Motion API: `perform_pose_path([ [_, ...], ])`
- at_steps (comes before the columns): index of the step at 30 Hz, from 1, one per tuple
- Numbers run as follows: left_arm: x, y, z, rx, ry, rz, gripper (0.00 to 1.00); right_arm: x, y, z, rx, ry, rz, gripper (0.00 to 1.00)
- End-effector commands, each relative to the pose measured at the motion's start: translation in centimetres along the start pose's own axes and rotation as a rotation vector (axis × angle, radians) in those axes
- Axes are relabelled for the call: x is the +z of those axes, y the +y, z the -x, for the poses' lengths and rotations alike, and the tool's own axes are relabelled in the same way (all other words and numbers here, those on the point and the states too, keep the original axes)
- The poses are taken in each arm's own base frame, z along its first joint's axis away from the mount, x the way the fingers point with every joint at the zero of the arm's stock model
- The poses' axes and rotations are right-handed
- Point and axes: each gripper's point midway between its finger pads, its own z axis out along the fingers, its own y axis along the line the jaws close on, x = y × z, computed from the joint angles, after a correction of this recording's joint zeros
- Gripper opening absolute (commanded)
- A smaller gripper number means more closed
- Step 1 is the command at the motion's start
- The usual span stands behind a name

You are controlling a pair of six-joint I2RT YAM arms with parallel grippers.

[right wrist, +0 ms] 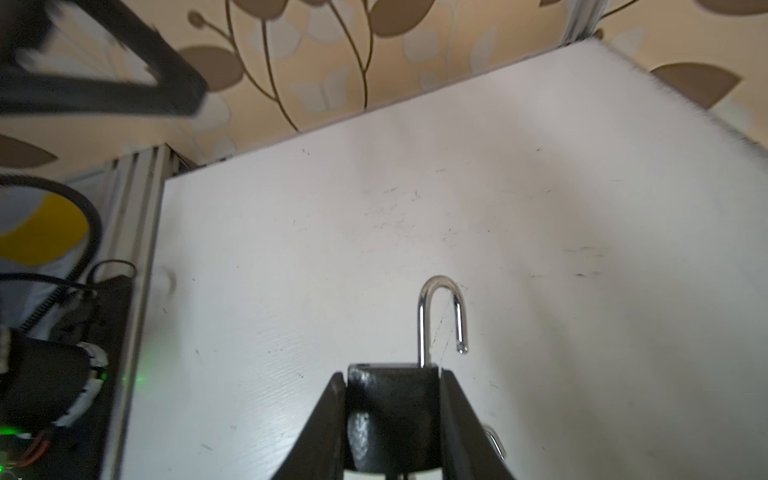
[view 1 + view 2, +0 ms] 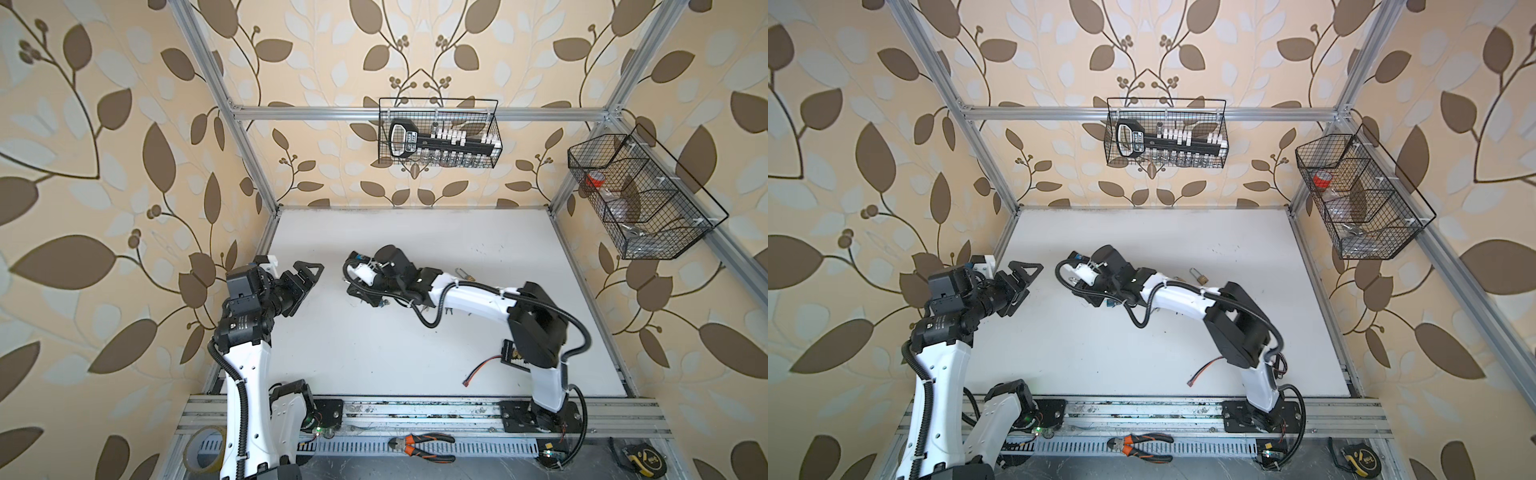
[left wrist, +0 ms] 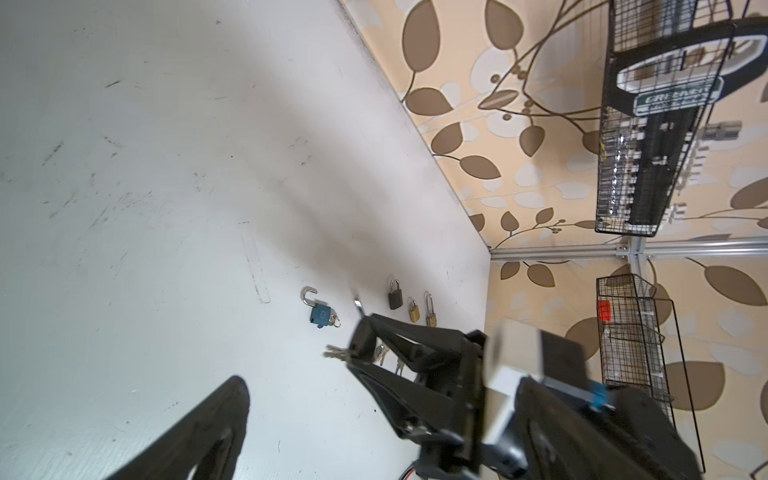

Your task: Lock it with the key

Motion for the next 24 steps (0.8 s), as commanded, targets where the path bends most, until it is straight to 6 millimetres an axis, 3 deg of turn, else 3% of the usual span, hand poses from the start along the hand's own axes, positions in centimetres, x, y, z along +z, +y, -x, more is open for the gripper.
perform_pose_path([
  [1,-1.4,-5.0,0.4,0.169,-0.020,-0.131,0.98,-4.3,-2.0,2.1,0.147,-0.134,-0.045,0.00],
  [7,-1.8,-10.7,-1.4,0.283,0.020,-0.346,0.91,-12.3,-1.6,1.5,0.148,-0.169,-0.053,0.00],
  [12,-1.2,-14.5,-4.7,0.389,0.114,-0.507,0.79,-18.4,-1.1,1.7,0.198,-0.230,0.032,0.00],
  [15,-1.1,-16.9,-7.0,0.446,0.183,-0.605,0.69,-20.4,1.2,2.5,0.188,-0.228,0.179,0.00],
  [18,-1.6,-19.5,-9.5,0.509,0.262,-0.733,0.67,-21.6,4.6,3.1,0.151,-0.199,0.387,0.00],
  [24,-2.6,-22.1,-13.1,0.597,0.361,-0.866,0.68,-23.4,7.1,4.4,0.142,-0.224,0.534,0.00],
])
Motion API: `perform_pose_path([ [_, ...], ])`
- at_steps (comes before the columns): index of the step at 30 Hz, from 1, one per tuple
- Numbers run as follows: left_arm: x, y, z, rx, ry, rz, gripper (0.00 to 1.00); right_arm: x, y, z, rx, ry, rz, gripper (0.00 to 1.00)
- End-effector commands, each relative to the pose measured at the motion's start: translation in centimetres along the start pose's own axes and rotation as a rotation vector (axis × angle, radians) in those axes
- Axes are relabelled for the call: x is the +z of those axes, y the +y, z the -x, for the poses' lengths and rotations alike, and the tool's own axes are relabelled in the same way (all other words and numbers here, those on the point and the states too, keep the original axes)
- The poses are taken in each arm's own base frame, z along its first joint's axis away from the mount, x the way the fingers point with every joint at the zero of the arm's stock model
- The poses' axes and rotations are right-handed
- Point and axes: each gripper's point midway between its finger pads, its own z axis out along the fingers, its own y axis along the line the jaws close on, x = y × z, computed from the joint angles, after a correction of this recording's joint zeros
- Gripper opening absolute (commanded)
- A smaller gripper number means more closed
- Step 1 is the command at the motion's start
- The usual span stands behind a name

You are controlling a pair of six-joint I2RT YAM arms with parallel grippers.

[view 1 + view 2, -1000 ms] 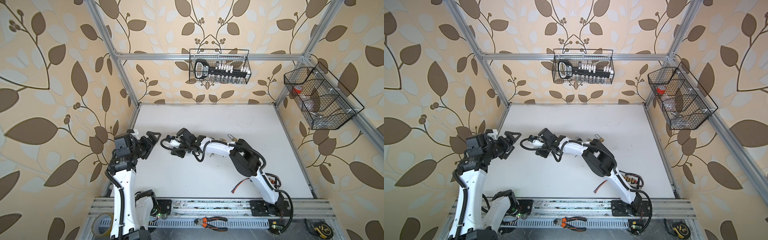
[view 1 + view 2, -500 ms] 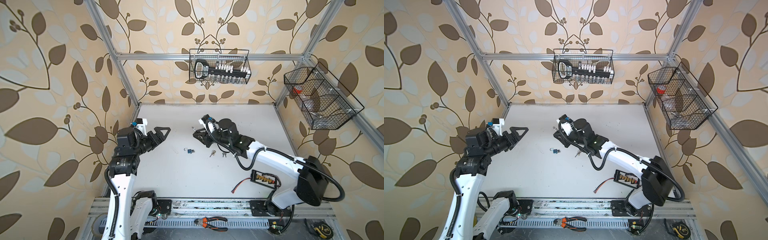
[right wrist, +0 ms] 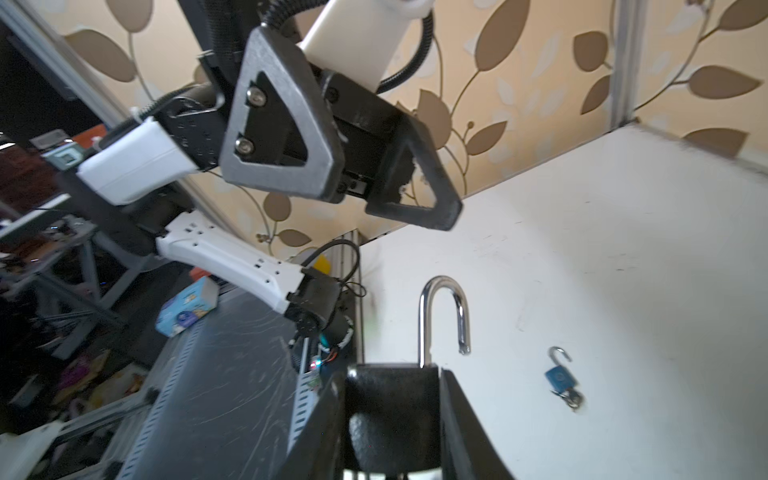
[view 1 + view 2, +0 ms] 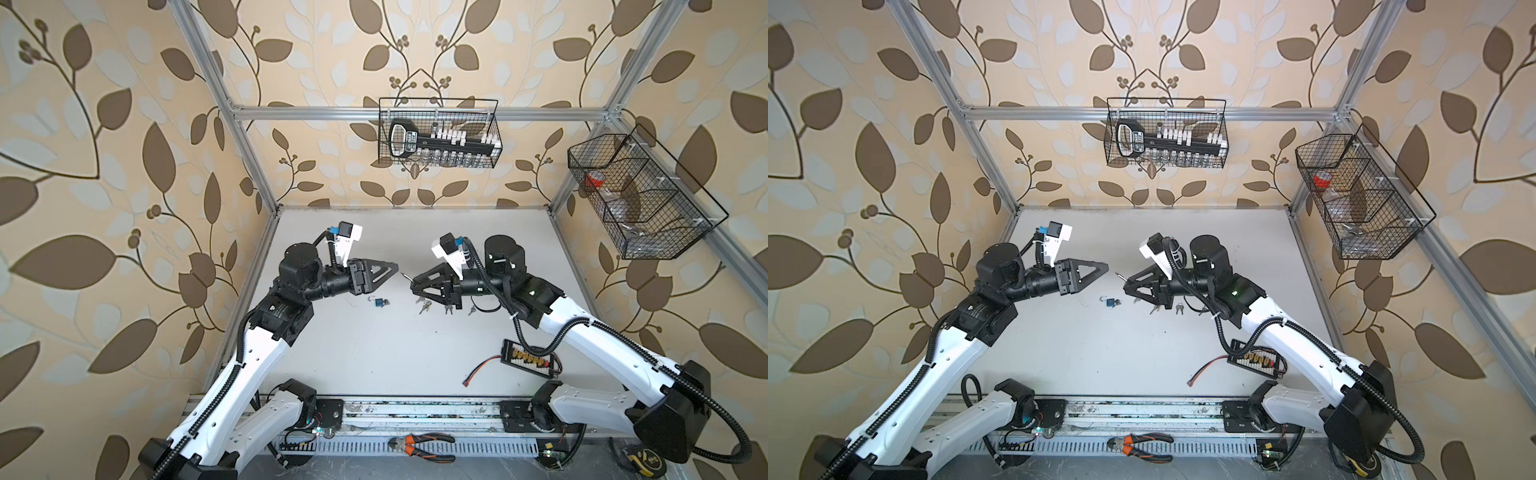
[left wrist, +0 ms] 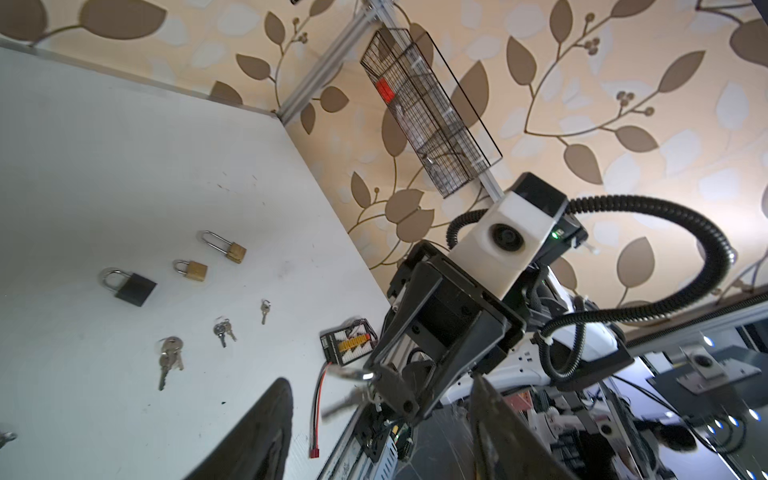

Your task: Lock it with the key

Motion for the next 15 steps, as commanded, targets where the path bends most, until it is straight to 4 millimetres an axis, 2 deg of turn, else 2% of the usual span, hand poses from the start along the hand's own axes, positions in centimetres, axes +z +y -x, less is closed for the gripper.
perform_pose_path([
  [1,0.2,-4.6,0.9,0.149,-0.008,-0.142,0.68,-0.7,3.9,1.6,-0.021,-0.011,0.178,0.00],
  [6,1.0,-5.9,-0.6,0.166,0.053,-0.205,0.69,-1.3,5.0,2.6,-0.029,-0.040,0.213,0.00],
  [13,1.5,-6.3,-1.3,0.174,0.076,-0.221,0.50,-1.9,4.4,3.4,-0.040,-0.078,0.141,0.00],
  [15,1.4,-6.2,-1.2,0.176,0.070,-0.210,0.48,-2.4,4.1,3.6,-0.045,-0.094,0.114,0.00],
])
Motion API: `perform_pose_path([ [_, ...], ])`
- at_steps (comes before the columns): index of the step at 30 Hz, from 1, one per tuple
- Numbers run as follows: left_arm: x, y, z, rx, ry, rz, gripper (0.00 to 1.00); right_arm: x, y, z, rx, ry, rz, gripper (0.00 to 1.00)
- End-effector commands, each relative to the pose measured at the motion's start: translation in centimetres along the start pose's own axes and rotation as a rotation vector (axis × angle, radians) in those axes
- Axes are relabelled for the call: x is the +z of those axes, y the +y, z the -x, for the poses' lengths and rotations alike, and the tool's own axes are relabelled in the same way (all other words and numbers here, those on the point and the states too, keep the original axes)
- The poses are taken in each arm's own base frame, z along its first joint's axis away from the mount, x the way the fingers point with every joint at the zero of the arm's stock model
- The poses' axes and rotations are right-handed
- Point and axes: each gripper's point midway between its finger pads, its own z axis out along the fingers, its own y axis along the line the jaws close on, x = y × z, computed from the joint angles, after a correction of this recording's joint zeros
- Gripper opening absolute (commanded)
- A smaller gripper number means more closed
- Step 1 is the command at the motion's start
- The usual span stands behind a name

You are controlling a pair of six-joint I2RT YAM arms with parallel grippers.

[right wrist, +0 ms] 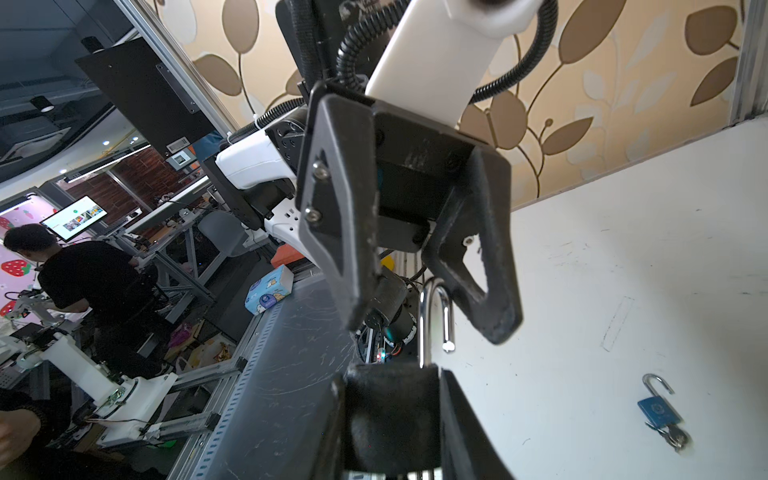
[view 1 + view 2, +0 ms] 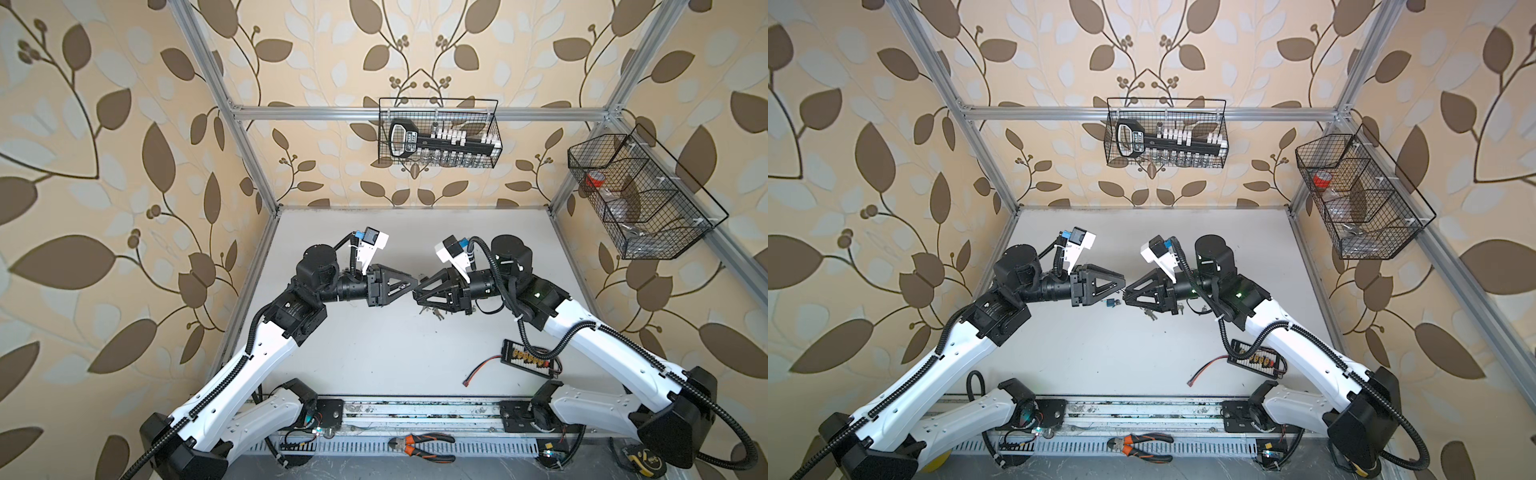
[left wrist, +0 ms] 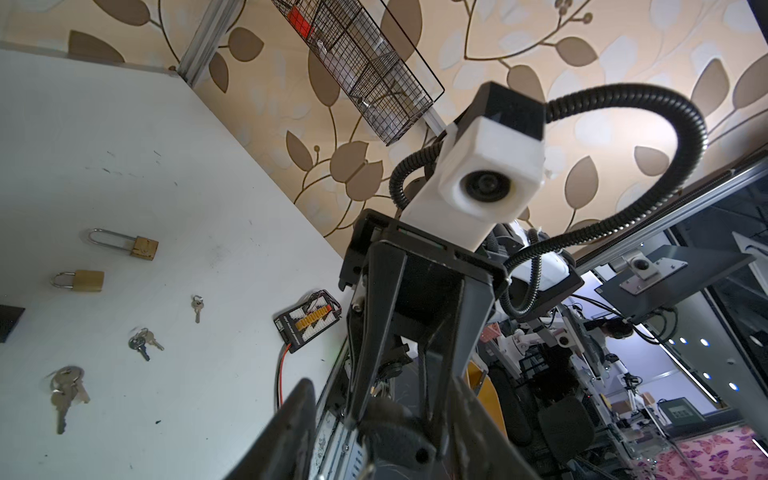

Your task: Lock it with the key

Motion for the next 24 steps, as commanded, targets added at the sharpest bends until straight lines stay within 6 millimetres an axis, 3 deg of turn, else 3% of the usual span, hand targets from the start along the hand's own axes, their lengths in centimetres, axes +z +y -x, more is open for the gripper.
perform_pose_path([
  [1,-0.5,-2.7,1.5,0.104,-0.037,-0.051,0.47,-1.2,0.8,2.4,-0.071,-0.068,-0.026,0.00],
  [11,-0.8,-2.5,1.7,0.108,-0.057,-0.019,0.31,-1.7,0.4,2.1,-0.051,-0.061,-0.030,0.00],
  [17,-0.7,-2.5,1.8,0.106,-0.058,-0.017,0.33,-1.5,-0.1,1.8,-0.030,-0.046,-0.030,0.00],
  [18,-0.7,-2.4,1.8,0.102,-0.056,-0.015,0.36,-1.4,0.0,1.8,-0.029,-0.045,-0.025,0.00],
  [20,-0.7,-2.3,1.8,0.103,-0.060,-0.012,0.61,-1.4,0.5,1.8,-0.033,-0.043,0.001,0.00],
  [21,-0.7,-2.3,1.8,0.103,-0.061,-0.010,0.66,-1.5,0.8,1.9,-0.036,-0.044,0.014,0.00],
  [24,-0.8,-2.3,1.8,0.103,-0.064,-0.012,0.66,-1.4,1.4,1.8,-0.030,-0.045,0.051,0.00],
])
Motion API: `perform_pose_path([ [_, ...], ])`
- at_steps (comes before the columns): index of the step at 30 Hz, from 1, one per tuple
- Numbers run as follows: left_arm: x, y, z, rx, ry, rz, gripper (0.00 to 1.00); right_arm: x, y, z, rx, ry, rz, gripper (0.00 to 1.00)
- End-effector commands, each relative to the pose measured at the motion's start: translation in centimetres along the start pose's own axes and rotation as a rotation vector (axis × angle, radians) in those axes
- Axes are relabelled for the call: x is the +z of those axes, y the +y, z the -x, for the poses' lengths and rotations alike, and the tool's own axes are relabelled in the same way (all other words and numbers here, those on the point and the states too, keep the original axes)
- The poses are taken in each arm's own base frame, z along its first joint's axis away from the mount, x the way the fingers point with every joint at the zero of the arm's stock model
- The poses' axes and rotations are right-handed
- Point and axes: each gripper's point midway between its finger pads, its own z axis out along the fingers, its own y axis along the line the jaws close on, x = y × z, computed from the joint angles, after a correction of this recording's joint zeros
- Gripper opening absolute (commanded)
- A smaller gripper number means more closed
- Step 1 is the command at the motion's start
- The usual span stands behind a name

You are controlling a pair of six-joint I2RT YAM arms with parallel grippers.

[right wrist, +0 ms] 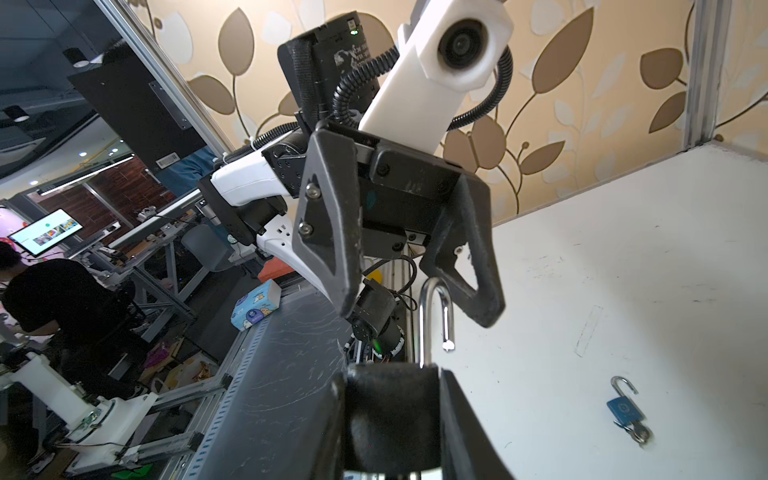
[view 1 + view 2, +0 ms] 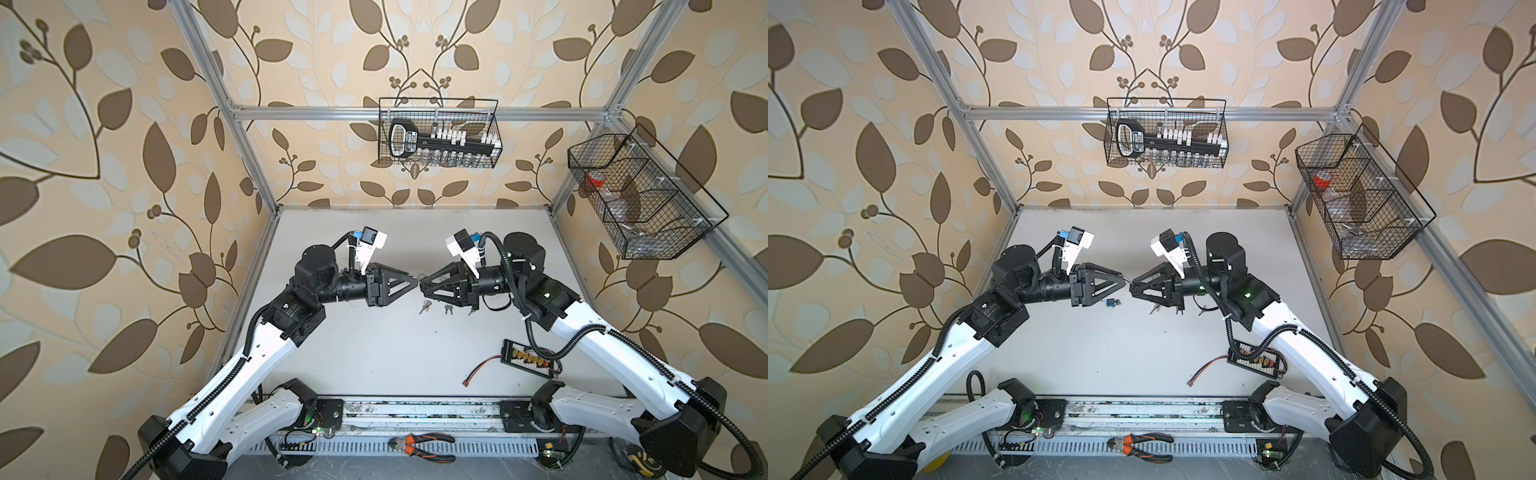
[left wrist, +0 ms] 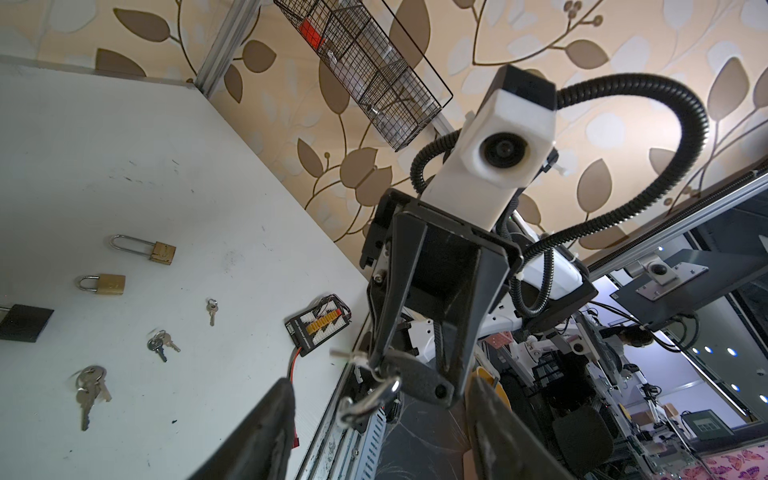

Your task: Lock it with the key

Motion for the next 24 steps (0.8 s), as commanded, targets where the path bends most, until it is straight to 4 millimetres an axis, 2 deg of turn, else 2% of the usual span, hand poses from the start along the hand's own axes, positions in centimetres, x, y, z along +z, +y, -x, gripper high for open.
perform_pose_path([
  [1,-0.6,-2.7,1.6,0.093,-0.048,-0.051,0.64,-0.1,1.6,0.8,-0.019,-0.009,0.079,0.00],
  [6,-0.5,-3.1,1.6,0.091,-0.041,-0.078,0.54,0.6,1.3,0.1,0.027,0.022,0.113,0.00],
  [12,-0.7,-3.2,1.4,0.094,-0.042,-0.073,0.37,0.6,-0.1,0.5,0.024,-0.005,0.022,0.00],
  [17,-0.8,-2.8,1.2,0.089,-0.044,-0.057,0.32,0.0,-0.1,1.1,0.001,-0.032,-0.009,0.00],
  [24,-0.7,-2.7,1.4,0.088,-0.047,-0.053,0.21,0.0,-0.1,0.8,0.015,-0.022,0.003,0.00],
])
